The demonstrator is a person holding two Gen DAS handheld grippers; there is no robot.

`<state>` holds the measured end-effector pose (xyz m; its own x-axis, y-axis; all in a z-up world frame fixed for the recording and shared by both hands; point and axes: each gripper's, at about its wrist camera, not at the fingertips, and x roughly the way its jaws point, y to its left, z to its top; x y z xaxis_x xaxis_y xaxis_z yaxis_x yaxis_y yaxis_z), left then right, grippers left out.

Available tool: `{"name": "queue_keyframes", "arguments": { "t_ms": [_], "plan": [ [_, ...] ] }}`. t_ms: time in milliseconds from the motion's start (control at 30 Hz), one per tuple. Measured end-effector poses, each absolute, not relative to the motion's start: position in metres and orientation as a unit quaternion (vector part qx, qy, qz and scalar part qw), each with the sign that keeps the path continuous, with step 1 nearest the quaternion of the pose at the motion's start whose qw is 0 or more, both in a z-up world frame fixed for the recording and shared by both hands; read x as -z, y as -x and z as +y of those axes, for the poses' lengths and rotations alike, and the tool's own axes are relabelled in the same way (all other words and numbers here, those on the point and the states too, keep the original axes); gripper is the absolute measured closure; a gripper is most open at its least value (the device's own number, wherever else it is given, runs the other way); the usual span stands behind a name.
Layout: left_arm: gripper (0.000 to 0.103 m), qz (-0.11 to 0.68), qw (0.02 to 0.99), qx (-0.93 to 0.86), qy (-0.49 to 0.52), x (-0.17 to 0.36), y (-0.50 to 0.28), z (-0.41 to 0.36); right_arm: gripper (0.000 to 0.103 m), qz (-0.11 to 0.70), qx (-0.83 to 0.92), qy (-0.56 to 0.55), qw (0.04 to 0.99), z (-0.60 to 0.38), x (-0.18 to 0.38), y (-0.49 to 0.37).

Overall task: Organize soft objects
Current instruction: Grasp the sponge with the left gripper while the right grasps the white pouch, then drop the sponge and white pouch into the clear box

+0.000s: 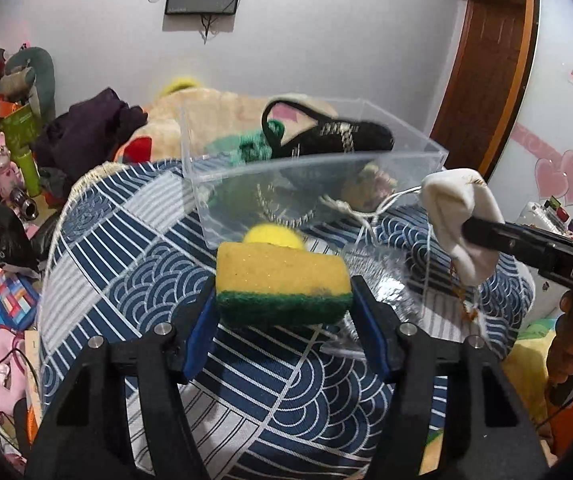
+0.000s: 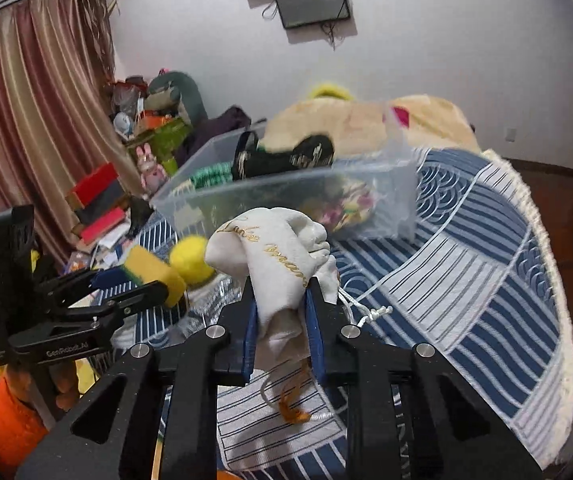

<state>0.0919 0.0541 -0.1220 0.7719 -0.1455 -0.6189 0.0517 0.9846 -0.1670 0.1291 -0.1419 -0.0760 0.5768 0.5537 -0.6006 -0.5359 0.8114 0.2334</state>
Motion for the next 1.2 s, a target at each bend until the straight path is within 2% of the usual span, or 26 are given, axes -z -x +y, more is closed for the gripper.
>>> {"name": "queue_keyframes", "arguments": {
  "t_ms": [567,967,1200],
  "plan": [
    [0.040,0.227,0.971,0.036,0.065,0.038,-0.101,0.068,0.083,0.245,-0.288,-0.025,0.925,-0.148,0.010,-0.139],
    [0.040,0.256,0.964,0.033,0.068,0.051,-0.161,0.067,0.083,0.227,-0.269,-0.008,0.936,-0.125,-0.004,-0.180],
    [0.040,0.297,0.951,0.045,0.071,0.074,-0.192,0.062,0.083,0.267,-0.262,0.004,0.927,-0.111,0.020,-0.208]
  ]
}}
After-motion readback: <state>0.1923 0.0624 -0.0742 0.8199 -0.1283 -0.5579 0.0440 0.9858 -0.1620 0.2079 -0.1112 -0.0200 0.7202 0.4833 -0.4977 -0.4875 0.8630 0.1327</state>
